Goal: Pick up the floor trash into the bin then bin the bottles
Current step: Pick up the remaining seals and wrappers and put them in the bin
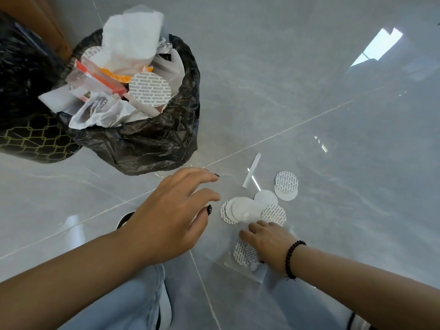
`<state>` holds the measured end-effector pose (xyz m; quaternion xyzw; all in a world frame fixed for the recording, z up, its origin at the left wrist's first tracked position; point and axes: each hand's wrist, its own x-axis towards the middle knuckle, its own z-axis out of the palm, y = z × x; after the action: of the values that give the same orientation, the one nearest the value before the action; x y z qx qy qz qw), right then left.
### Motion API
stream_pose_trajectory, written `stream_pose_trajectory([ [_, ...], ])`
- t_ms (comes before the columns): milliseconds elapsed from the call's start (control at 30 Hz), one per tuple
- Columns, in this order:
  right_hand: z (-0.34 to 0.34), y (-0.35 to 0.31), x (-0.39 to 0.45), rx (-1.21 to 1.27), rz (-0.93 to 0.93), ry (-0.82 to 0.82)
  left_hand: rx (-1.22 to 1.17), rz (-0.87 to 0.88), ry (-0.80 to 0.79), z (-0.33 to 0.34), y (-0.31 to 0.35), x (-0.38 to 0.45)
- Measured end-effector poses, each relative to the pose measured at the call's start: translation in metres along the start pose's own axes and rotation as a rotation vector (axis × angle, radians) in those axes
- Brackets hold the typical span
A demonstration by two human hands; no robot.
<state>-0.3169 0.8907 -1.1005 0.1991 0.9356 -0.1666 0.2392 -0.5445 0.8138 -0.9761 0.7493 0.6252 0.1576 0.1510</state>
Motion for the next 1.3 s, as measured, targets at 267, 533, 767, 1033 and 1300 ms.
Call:
stream_pose_trajectory([
  [267,-0.102,0.006,0.007,0.64,0.119,0.117,-0.255,-0.303,-0.038,-0.01,0.0,-0.004],
  [533,-0.181,-0.027,0.009,1.332,0.086,0.522,-1.051,-0.609,0.132,-0.041,0.013,0.008],
  [767,-0.18,-0.065,0.025,1.513,0.039,0.606,-1.04,-0.64,0.347,-0.056,0.015,0.011],
  [1033,-0.127,-0.031,0.026,0.852,0.151,0.404,-0.481,-0.477,0.644,-0.117,-0.032,0.011],
  [1300,-0.04,-0.016,0.02,0.295,0.487,0.007,0.196,-0.306,0.675,-0.146,-0.085,0.044],
])
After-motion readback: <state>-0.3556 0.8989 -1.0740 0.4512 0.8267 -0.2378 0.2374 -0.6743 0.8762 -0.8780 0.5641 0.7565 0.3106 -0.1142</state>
